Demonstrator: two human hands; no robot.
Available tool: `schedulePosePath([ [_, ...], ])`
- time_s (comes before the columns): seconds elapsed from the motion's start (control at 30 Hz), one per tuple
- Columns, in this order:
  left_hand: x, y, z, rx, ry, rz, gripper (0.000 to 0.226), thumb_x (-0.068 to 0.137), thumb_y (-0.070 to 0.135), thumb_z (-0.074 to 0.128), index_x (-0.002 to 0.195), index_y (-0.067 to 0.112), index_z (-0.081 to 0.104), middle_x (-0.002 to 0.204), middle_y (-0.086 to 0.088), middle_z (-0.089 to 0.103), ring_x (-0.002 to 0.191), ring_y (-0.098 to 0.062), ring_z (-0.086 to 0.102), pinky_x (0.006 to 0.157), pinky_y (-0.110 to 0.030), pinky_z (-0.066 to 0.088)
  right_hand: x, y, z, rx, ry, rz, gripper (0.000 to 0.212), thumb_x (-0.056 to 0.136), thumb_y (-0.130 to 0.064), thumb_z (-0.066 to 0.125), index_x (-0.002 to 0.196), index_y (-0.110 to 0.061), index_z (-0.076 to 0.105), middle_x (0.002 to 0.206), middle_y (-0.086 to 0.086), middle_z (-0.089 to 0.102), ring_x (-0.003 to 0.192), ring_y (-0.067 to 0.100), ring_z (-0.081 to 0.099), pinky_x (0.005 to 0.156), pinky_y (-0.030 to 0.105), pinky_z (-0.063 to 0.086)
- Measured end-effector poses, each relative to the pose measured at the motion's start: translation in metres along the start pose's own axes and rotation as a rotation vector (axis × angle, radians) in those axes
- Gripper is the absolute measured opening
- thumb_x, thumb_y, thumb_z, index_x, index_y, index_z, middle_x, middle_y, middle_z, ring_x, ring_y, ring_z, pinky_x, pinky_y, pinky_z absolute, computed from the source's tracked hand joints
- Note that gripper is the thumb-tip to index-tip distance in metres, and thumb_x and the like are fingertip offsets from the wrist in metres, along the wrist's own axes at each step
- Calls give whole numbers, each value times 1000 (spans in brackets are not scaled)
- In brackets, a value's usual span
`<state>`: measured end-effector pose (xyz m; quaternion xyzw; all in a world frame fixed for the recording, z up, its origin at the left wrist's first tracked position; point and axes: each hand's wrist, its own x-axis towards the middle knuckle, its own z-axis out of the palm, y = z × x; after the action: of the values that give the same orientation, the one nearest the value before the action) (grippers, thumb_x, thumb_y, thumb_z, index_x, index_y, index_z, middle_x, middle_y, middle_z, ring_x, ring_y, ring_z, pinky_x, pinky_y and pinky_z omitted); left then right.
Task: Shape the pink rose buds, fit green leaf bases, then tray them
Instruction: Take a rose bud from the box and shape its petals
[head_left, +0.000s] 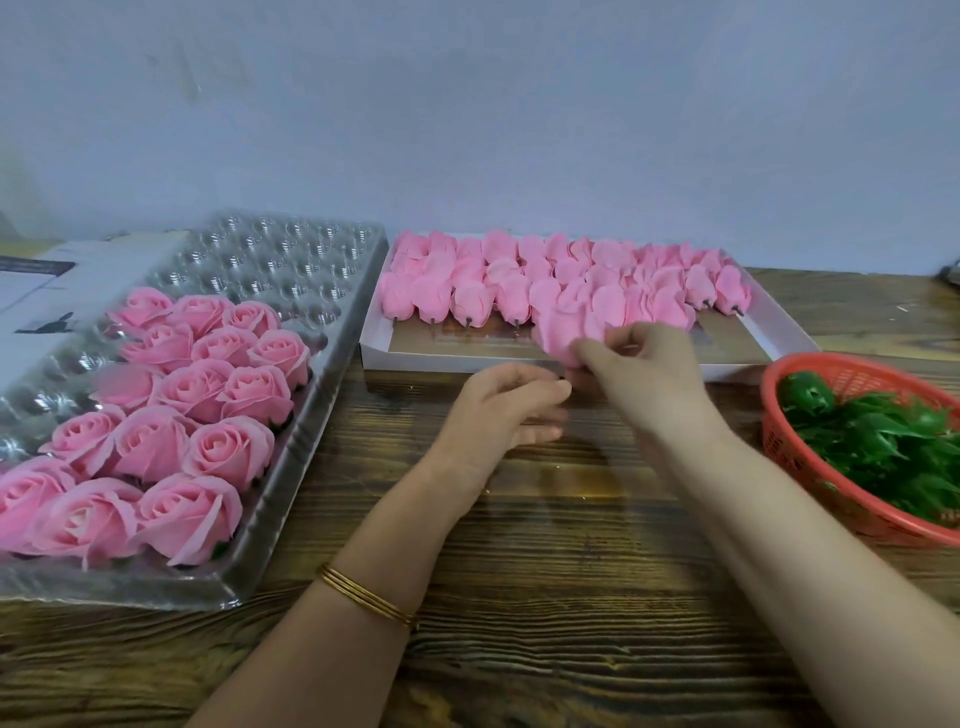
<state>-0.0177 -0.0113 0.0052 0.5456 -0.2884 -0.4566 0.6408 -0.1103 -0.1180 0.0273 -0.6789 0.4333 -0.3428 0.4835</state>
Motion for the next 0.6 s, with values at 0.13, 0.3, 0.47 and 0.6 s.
schedulePosePath([
  [0.13,-1,0,0,-145,-78,-48,28,80,25,68,102,8,71,103,-14,73,100,-22,68,95,-37,55,-19,11,8,6,-15,5,24,63,-37,67,68,-14,69,67,3,73,75,27,71,80,53,57],
  [0.3,-2,-1,1,-135,-108,-78,35,91,26,64,118,4,67,119,-17,70,117,-29,64,102,-39,51,-36,23,10,7,25,-12,29,73,-43,75,84,-17,67,78,0,73,78,21,70,79,49,57],
  [0.47,-4,-4,3,-147,-159,-66,18,94,23,62,107,13,70,109,-8,74,108,-20,69,91,-31,56,-45,27,15,-24,76,-75,17,79,-32,75,83,-21,63,77,-8,69,74,7,65,73,35,54],
  [0.6,-5,-6,5,-183,-134,-49,10,94,15,63,101,13,69,96,-4,77,93,-13,73,75,-22,57,-48,28,19,-5,52,-117,13,80,-20,74,82,-23,61,78,-8,69,76,6,67,73,30,53],
])
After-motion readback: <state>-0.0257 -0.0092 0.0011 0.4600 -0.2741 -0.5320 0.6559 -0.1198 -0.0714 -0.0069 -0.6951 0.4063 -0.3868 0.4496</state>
